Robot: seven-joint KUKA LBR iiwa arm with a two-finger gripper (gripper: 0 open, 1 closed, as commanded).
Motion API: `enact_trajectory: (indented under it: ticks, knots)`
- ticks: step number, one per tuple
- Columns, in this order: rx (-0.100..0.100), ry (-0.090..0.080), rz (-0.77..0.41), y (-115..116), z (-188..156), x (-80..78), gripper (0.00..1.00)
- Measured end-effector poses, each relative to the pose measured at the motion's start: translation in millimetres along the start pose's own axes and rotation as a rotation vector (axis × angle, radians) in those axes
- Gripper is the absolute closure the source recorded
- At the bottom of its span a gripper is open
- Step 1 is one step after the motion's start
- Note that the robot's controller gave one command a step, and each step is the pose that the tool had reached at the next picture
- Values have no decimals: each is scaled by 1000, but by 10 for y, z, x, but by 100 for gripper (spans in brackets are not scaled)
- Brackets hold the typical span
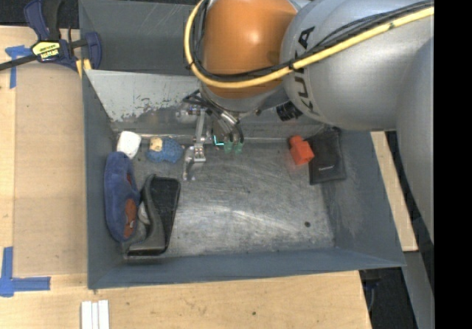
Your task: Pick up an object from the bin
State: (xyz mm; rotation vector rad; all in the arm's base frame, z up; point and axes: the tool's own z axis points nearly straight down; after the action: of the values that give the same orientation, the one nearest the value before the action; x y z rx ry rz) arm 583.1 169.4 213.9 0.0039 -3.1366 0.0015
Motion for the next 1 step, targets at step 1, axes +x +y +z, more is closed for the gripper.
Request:
enact_trajectory:
  ticks: [1]
  knots:
    - [2,-16,-379,291,993,249,0]
